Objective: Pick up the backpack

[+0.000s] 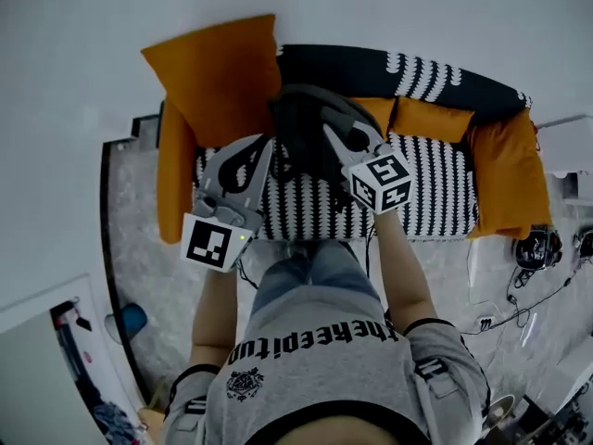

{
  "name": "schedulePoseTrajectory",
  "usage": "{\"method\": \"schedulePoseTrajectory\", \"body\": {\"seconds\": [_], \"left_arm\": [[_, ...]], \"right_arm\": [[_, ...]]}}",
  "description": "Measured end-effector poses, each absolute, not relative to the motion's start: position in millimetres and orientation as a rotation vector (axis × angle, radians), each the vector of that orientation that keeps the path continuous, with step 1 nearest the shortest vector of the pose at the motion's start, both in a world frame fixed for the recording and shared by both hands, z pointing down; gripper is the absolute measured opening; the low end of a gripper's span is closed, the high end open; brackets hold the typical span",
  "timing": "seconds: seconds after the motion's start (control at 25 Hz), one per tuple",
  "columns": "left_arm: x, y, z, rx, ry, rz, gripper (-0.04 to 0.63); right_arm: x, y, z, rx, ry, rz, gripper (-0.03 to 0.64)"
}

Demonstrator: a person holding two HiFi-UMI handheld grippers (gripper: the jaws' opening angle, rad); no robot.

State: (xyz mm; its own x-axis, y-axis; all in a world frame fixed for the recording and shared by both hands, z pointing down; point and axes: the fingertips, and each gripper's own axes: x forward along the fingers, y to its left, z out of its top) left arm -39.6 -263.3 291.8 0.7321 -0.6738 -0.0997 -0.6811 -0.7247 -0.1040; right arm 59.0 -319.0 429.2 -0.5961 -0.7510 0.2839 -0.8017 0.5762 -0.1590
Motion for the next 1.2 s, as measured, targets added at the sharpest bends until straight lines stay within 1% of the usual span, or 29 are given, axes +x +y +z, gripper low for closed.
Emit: {"method": "schedulePoseTrajectory", "body": {"seconds": [0.68, 1.2], "left_arm": [[-10.1, -230.5, 259.5, -2.807, 0.966, 0.146, 0.014], [-5.8, -212.7, 248.6, -2.847, 0.914, 0.173, 0.014]], "right_arm": [[117.1, -255.3, 323.3, 1.584, -2.575, 0.129, 0.029], [129.5, -204.1, 284.4, 1.726, -2.530, 0.013, 0.031]]}}
